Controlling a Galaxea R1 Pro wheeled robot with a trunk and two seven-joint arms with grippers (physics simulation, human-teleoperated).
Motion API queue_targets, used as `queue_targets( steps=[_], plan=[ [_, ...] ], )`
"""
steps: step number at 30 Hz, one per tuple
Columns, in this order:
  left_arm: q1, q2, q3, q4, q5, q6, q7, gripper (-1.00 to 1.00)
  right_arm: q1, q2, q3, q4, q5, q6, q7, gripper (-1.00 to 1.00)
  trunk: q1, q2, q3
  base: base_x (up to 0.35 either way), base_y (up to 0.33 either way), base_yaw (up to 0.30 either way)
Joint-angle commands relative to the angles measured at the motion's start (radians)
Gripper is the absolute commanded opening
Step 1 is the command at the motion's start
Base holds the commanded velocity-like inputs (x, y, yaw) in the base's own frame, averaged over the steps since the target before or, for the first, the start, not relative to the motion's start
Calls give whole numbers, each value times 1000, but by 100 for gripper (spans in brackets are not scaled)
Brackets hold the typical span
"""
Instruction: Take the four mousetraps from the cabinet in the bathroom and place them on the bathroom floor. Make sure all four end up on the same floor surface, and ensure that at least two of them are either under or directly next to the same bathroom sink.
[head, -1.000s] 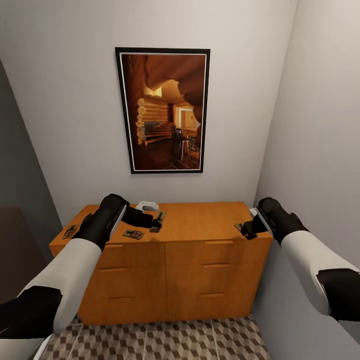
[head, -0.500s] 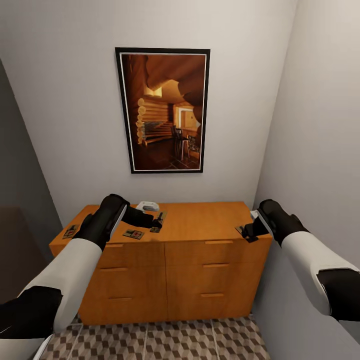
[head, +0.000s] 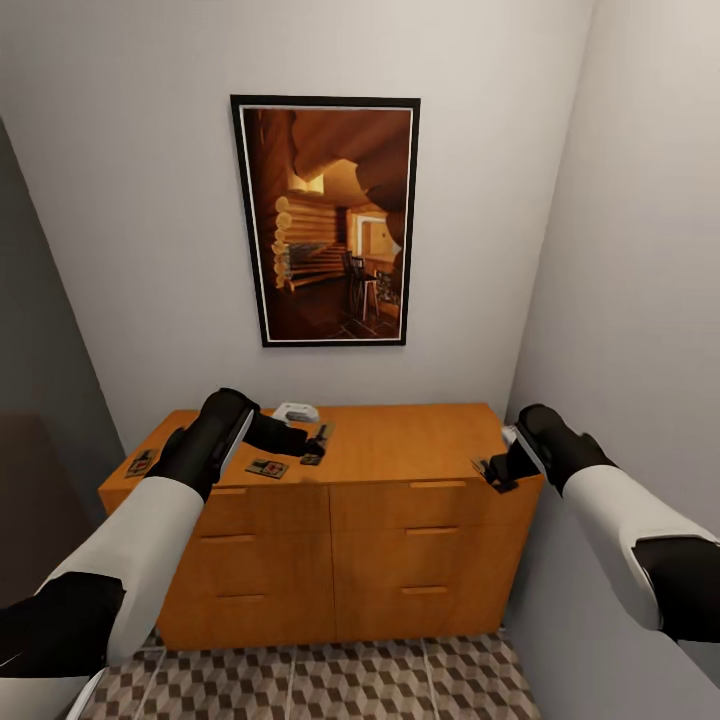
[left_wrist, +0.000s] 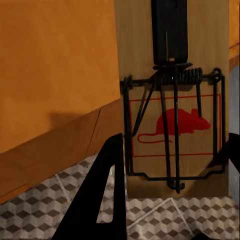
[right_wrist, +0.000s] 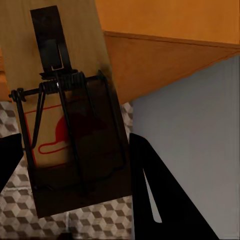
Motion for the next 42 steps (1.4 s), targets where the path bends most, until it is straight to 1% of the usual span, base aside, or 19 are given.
queue_targets(
  steps=[1, 2, 3, 4, 7, 11, 14, 16, 19, 24, 26, 29, 31, 32, 33, 35, 37, 38, 42],
  plan=[
    [-1, 0, 0, 0, -7, 1, -10, -100, -1, 0, 5, 2, 7, 4, 4, -100, 0, -1, -1, 0, 0, 0],
    [-1, 2, 0, 80, -2, -7, 13, -100, -4, 13, 4, 13, -31, -129, -8, -100, 0, -1, -1, -44, 0, 0],
    [-1, 3, 0, 88, -3, -8, 25, -100, -5, 13, 4, 13, -46, -172, -10, -100, 0, -1, -1, -135, 0, 0],
    [-1, 3, 1, 92, -2, -7, 84, -100, -5, 14, 4, 15, -111, -253, -13, -100, 0, -1, -1, -315, 0, 0],
    [-1, 3, 1, 91, -2, -8, 98, -100, -5, 17, 4, 16, -136, -266, -20, -100, 0, -1, -1, -334, 0, 0],
    [-1, 4, 1, 94, -3, -9, 107, -100, -5, 20, 4, 38, -141, -277, -28, -100, 0, -1, -1, -341, 0, 0],
    [-1, 3, 2, 100, -1, -9, 157, -100, -5, 28, 4, 80, -142, -328, -34, -100, 0, -1, -1, -343, 0, 0],
    [-1, 2, 2, 100, 2, -9, 213, -100, -5, 36, 3, 102, -142, -376, -50, -100, 0, -1, -1, -344, 0, 0],
    [-1, 1, 4, 101, 4, -9, 244, -100, -5, 45, 2, 113, -144, -409, -74, -100, 0, -1, -1, -344, 0, 0],
    [-1, -1, 12, 118, 8, -9, 260, -100, 8, 78, -2, 120, -191, -506, -177, -100, 0, -1, -1, -344, 0, 0],
    [-1, -2, 13, 143, 14, -18, 262, -100, 40, 104, -3, 121, -214, -569, -271, -100, 0, -1, -1, -344, 0, 0],
    [-1, -2, 14, 210, 24, -106, 270, -100, 108, 154, -4, 121, -226, -673, -418, -100, 0, -1, -1, -344, 0, 0],
    [-1, -5, 24, 326, 34, -227, 293, -100, 183, 215, -4, 122, -230, -794, -516, -100, 0, -1, -1, -344, 0, 0],
    [-1, -6, 37, 412, 54, -319, 349, -100, 218, 242, -4, 140, -231, -848, -543, -100, 0, -1, -1, -344, 0, 0],
    [-1, -6, 39, 436, 63, -345, 368, -100, 224, 246, -4, 149, -231, -856, -546, -100, 0, -1, -1, -344, 0, 0],
    [-1, -6, 45, 539, 114, -459, 445, -100, 237, 255, -4, 196, -232, -878, -550, -100, 0, -1, -1, -344, 0, 0],
    [-1, -6, 47, 591, 145, -522, 475, -100, 240, 258, -4, 222, -232, -889, -551, -100, 0, -1, -1, -341, 0, 0],
    [-1, -7, 48, 659, 189, -616, 502, -100, 243, 262, -4, 263, -232, -911, -551, -100, 0, -1, -1, -328, 0, 0],
    [1, -9, 49, 744, 235, -756, 525, -100, 245, 274, -4, 356, -232, -972, -550, -100, 0, -1, -1, -320, 0, 0]
  ],
)
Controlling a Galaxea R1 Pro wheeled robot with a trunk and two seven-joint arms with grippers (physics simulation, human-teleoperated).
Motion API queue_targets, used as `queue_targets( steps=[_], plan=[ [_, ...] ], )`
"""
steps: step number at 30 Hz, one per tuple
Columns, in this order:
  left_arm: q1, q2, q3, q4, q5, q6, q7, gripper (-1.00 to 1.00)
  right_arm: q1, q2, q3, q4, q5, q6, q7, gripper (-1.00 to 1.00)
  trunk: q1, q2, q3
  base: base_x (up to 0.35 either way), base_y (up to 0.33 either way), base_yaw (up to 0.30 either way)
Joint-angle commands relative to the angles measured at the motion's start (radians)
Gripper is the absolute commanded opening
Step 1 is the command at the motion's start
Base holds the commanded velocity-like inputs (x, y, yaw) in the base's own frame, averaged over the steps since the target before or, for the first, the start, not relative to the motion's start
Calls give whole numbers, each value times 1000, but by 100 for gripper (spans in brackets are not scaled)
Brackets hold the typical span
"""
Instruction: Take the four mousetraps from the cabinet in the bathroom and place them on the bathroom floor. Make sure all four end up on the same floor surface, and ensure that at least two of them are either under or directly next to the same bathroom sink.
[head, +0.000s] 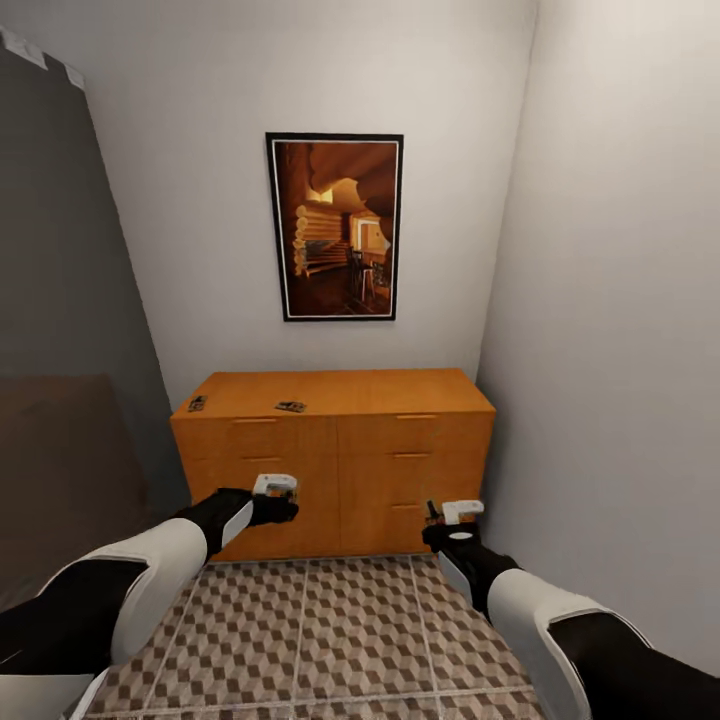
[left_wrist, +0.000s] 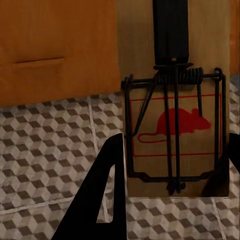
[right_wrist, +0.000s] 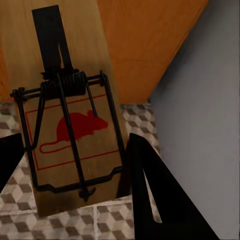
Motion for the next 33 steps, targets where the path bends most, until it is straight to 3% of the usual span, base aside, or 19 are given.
queue_targets(
  steps=[1, 4, 9, 20, 24, 25, 26, 30, 31, 33],
  plan=[
    [2, -1, -7, 11, 8, -19, 3, -100, 0, 5, 10, 31, -4, -17, -8, -100, -1, -1, -1, -318, 0, 0],
    [24, -2, -7, 27, 16, -54, 7, -100, 1, 20, 10, 88, -4, -68, -7, -100, -1, -1, -1, -329, 0, 0],
    [60, -1, -7, 31, 19, -67, 8, -100, 21, 27, 10, 105, -3, -88, -6, -100, -1, -1, -1, -342, 0, 0],
    [199, -1, -6, 33, 35, -108, 10, -100, 162, 47, 11, 109, 0, -107, -6, -100, -1, -1, -1, -346, 0, 0],
    [259, -1, -6, 33, 77, -132, 10, -100, 233, 48, 10, 109, 1, -156, -7, -100, -1, -1, -1, -346, 0, 0],
    [311, 1, -6, 33, 119, -164, 11, -100, 290, 48, 11, 109, 2, -199, -16, -100, -1, -1, -1, -346, 0, 0],
    [330, 2, -6, 33, 129, -171, 14, -100, 303, 48, 11, 109, 3, -208, -18, -100, -1, -1, -1, -346, 0, 0],
    [392, 2, -6, 33, 145, -190, 30, -100, 328, 45, 11, 110, 5, -215, -15, -100, -1, -1, -1, -346, 0, 0],
    [432, -2, -6, 33, 152, -215, 36, -100, 363, 40, 16, 110, 6, -194, -9, -100, -1, -1, -1, -346, 0, 0],
    [446, -3, -6, 34, 165, -220, 37, -100, 400, 37, 19, 110, 11, -185, -7, -100, -1, -1, -1, -346, 0, 0]
  ],
)
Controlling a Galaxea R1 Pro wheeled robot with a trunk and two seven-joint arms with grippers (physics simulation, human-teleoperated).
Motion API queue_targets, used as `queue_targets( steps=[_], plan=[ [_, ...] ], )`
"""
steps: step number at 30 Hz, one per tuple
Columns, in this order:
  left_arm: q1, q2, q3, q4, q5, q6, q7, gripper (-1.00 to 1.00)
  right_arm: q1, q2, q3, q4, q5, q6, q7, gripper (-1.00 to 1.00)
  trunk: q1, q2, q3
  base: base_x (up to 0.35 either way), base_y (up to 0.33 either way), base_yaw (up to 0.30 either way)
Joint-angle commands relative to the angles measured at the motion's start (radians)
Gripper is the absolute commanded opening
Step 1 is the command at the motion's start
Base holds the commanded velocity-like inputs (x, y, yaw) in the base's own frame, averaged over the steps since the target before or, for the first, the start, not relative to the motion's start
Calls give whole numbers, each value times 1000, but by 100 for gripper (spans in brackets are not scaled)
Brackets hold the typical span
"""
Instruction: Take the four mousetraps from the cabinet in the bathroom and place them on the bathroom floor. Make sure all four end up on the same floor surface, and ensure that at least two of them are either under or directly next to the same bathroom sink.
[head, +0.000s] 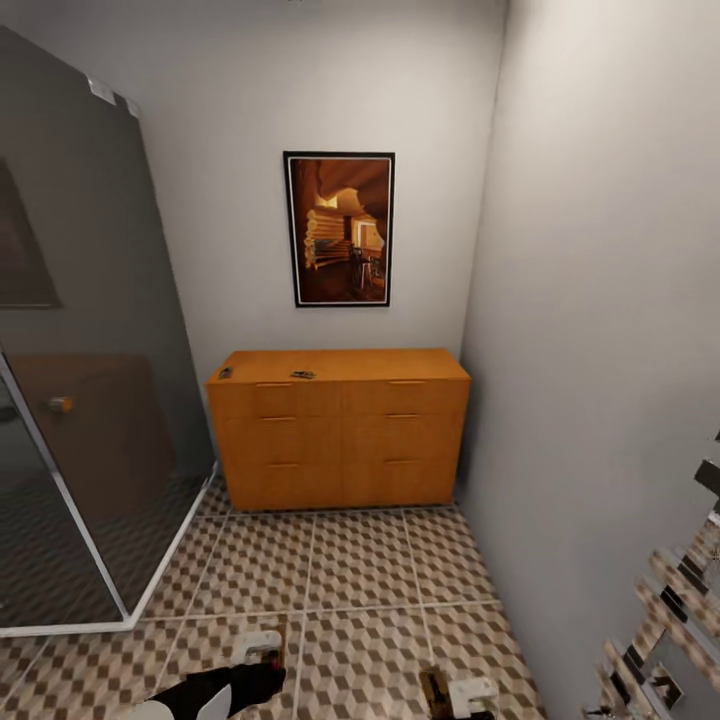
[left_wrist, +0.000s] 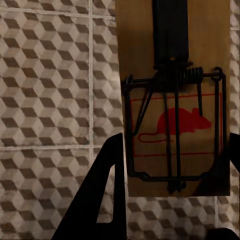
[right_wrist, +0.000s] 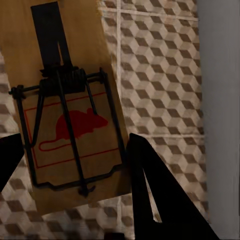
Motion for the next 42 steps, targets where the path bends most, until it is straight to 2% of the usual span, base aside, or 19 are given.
queue_targets(
  steps=[1, 3, 4, 7, 9, 18, 24, 42],
  plan=[
    [27, -1, -7, -1, 37, 0, 0, -100, 48, -16, 8, 3, 7, -4, -8, -100, -1, -1, -1, -346, 0, 0],
    [41, -1, -7, -1, 54, -2, -1, -100, 72, -37, 8, 3, 10, -5, -7, -100, -1, -1, -1, -346, 0, 0],
    [60, -1, -7, -1, 66, -14, -1, -100, 90, -66, 7, 3, 7, -6, -7, -100, -1, -1, -1, -346, 0, 0],
    [84, -8, -7, -1, 78, -37, 0, -100, 109, -102, 6, 3, 1, -6, -11, -100, -1, -1, -1, -346, 0, 0],
    [87, -19, -7, -1, 79, -40, 1, -100, 112, -110, 6, 3, 1, -6, -9, -100, -1, -1, -1, -346, 16, 0],
    [90, -34, -7, -1, 81, -42, 3, -100, 114, -111, 5, 3, 0, -3, -11, -100, -1, -1, -1, -346, 69, 0],
    [90, -39, -7, 0, 79, -43, 67, -100, 115, -112, 5, 4, 3, 4, -6, -100, -1, -1, -1, -346, 86, 0],
    [102, -44, -7, 0, 78, -28, 65, -100, 115, -110, 6, 5, 9, 5, -4, -100, -1, -1, -1, -346, 97, 0]
  ],
)
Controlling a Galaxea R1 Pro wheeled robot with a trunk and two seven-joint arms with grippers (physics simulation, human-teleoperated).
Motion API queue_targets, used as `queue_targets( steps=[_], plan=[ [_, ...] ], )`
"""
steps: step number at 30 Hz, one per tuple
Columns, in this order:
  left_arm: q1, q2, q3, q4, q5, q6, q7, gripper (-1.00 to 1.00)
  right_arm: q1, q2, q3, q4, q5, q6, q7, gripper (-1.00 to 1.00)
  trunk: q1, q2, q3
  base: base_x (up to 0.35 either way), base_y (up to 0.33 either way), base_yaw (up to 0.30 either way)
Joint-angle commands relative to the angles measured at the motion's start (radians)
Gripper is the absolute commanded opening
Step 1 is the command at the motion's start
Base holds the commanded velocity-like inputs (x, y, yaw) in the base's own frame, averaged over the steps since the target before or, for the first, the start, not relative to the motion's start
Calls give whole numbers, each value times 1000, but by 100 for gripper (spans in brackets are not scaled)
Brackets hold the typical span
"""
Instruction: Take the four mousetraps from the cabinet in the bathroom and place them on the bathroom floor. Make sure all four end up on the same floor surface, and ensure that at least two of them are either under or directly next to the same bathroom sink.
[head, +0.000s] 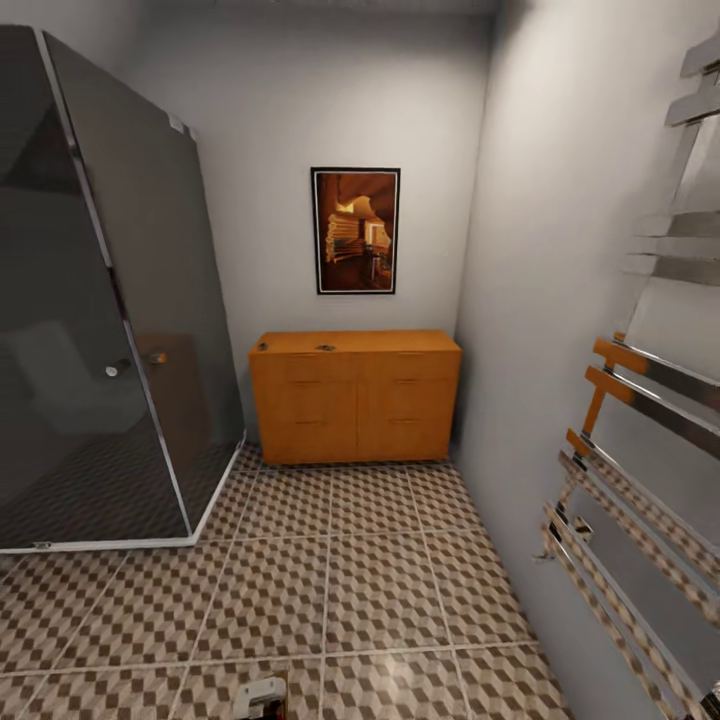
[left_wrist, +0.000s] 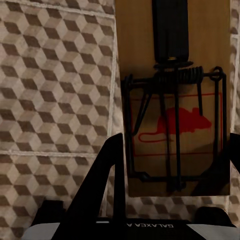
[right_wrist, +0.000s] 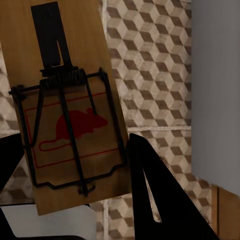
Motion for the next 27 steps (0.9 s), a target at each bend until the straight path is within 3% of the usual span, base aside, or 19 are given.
queue_targets(
  steps=[1, 13, 27],
  plan=[
    [-1, 0, -7, 0, 8, 3, -1, -100, -1, 1, 5, 3, -1, -5, -8, -100, -1, -1, -1, -346, 21, 0],
    [0, 1, -7, 0, 8, -2, -1, -100, -1, 5, 5, 3, -1, -4, -8, -100, -1, -1, -1, -324, 4, 6],
    [0, 2, -7, -2, 8, -5, -1, -100, -1, 0, 5, 3, -1, -4, -8, -100, -1, -1, -1, -24, 0, 258]
  ],
)
